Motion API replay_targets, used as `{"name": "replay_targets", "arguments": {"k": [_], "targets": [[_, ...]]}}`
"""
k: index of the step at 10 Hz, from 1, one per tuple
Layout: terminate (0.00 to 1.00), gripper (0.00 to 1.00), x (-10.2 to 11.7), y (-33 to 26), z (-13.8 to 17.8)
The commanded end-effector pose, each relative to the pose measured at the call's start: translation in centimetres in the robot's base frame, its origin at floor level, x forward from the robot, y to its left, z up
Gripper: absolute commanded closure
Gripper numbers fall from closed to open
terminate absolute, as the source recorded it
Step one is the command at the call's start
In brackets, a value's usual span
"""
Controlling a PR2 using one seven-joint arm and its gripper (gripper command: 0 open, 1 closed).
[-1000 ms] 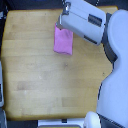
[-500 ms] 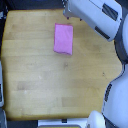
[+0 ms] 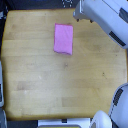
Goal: Folding a cloth
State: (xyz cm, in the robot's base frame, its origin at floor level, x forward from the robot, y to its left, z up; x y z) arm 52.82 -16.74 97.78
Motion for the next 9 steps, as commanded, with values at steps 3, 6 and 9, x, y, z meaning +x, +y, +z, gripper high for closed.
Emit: {"name": "replay_targets", "arguments": {"k": [3, 6, 9], "targets": [[0.0, 0.0, -5.7, -13.5, 1.7], [0.0, 0.0, -7.0, -15.7, 1.7], [1.0, 0.0, -7.4, -17.0, 1.5]]}}
